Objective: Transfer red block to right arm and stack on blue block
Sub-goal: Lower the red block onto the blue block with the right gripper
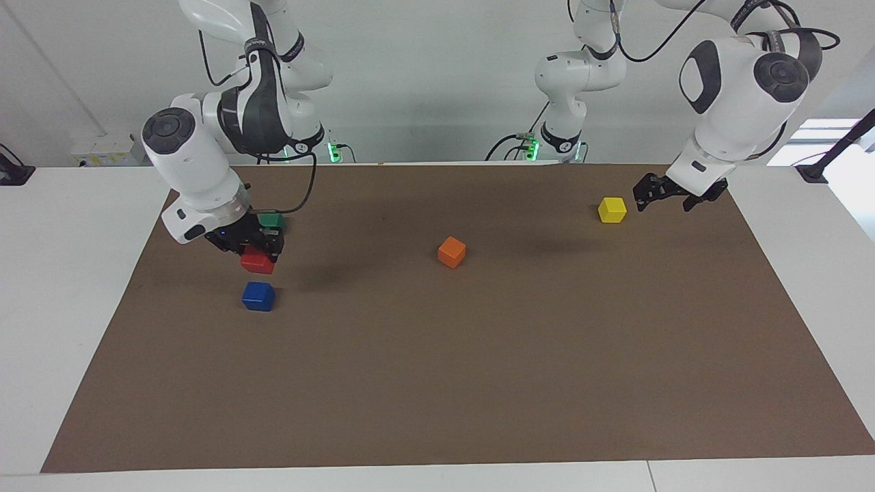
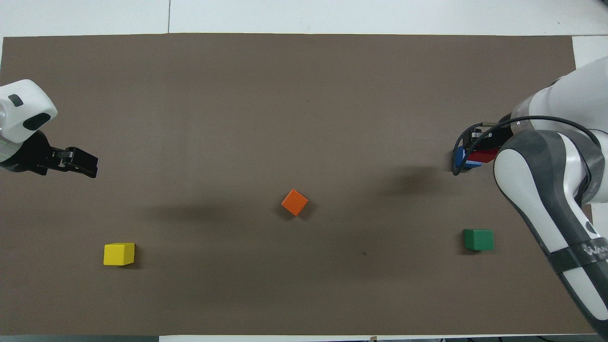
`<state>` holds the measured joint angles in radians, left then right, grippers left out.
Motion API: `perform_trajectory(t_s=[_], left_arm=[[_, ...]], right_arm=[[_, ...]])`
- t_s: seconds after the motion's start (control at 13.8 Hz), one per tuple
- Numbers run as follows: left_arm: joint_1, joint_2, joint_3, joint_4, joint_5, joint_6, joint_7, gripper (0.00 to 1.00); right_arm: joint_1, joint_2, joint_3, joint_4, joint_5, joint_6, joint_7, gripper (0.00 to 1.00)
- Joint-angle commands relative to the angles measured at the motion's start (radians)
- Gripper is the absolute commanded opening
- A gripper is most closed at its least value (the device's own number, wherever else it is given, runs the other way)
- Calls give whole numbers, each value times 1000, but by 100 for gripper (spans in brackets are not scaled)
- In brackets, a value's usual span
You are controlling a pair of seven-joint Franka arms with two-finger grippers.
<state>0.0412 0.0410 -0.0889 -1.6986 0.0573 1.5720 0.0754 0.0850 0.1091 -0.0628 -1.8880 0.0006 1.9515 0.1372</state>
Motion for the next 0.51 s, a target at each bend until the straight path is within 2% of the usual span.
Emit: perform_trajectory(t_s=[0.0,0.29,0.43], left_arm=[[-37,85,5,126,19,-84,-31,100],[-58,56,15,71,13,-70,-40,100],[-89,-21,30,-42,15,-41,-46,100]], right_arm=[[-25,-29,9,-74,-57,78,9,0],[-45,-14,9,-138,-59,214,7,0],[-45,-3,9,-158,-59,276,10,0]])
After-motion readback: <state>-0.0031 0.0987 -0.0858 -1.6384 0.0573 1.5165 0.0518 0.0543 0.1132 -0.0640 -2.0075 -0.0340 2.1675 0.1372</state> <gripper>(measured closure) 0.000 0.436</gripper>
